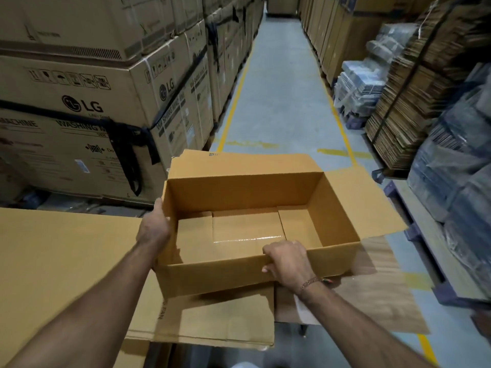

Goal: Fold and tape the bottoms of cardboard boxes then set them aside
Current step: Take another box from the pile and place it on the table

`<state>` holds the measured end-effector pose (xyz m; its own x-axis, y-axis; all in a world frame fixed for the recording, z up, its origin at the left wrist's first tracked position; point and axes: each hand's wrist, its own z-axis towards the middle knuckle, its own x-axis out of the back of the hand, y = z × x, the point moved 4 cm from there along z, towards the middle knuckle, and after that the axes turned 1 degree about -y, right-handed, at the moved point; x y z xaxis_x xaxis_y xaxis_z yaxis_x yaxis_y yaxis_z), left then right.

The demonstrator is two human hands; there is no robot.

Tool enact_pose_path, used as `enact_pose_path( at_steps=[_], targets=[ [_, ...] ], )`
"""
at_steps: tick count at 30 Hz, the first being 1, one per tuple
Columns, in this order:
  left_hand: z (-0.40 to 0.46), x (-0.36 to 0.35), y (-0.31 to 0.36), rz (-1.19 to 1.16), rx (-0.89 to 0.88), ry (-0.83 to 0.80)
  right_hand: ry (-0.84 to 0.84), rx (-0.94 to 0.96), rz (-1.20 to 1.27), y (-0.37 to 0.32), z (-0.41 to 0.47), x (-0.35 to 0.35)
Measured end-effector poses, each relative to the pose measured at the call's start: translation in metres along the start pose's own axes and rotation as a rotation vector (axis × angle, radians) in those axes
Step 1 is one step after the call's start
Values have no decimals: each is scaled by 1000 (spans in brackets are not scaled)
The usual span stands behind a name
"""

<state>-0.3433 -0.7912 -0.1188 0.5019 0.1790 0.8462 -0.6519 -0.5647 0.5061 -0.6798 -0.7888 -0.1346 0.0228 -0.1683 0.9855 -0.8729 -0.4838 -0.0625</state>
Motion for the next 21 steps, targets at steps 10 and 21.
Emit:
enact_pose_path(
  at_steps=[10, 21],
  targets=[
    [16, -21, -13, 74, 73, -146, 104, -43, 129, -14, -2, -5],
    [15, -22, -16, 167, 71, -128, -19, -11, 464, 25, -1, 9]
  ],
)
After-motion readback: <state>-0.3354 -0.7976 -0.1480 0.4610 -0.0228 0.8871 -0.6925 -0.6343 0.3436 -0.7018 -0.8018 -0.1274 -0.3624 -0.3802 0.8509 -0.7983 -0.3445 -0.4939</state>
